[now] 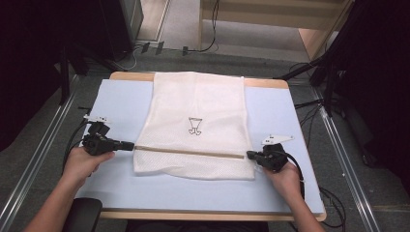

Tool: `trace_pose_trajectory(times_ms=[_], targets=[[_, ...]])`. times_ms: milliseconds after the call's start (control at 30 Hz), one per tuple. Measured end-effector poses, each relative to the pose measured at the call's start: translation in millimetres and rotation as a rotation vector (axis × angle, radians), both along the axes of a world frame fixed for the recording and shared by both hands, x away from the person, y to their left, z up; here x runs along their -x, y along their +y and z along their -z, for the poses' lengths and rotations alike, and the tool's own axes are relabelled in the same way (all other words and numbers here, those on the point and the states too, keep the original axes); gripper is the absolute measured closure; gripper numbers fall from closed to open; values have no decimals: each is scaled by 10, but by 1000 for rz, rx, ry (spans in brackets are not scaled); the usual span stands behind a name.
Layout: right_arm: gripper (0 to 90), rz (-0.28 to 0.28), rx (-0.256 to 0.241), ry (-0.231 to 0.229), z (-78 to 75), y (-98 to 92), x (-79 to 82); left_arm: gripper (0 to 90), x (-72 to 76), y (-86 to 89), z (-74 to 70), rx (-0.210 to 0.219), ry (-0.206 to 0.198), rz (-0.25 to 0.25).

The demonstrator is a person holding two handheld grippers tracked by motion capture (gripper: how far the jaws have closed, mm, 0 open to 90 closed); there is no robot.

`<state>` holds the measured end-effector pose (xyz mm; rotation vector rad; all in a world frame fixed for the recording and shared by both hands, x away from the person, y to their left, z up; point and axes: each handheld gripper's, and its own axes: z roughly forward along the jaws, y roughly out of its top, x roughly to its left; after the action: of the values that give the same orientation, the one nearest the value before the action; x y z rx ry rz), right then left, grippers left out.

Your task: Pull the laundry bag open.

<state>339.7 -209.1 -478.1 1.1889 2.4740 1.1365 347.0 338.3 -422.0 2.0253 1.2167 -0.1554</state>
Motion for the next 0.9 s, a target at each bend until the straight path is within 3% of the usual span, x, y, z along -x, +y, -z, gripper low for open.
trace_pose_trajectory(times_ms=[267,333,400,500,533,633,767,900], targets=[[900,-4,-6,2,2,-4,-6,885,-7,0,30,-2,3,-3],[900,-3,-4,8,-3,-3,-6,883,-14,-5,49,-11,15,2],[900,-5,-4,13,-8,-7,-15,875,-19,-10,86,7,34,-2],[856,-9,0,16,-27,1,-15,837,4,-40,78,-3,-4,32],[835,-20,0,17,-35,1,-11,815,5,-44,73,15,-8,30],[793,-17,-5,22,-56,6,-1,730,9,-57,62,4,-33,20],[703,-3,-12,8,-94,19,8,581,21,-104,48,-66,-85,21],[611,21,-54,-1,-143,16,12,468,29,-131,12,-86,-141,2]])
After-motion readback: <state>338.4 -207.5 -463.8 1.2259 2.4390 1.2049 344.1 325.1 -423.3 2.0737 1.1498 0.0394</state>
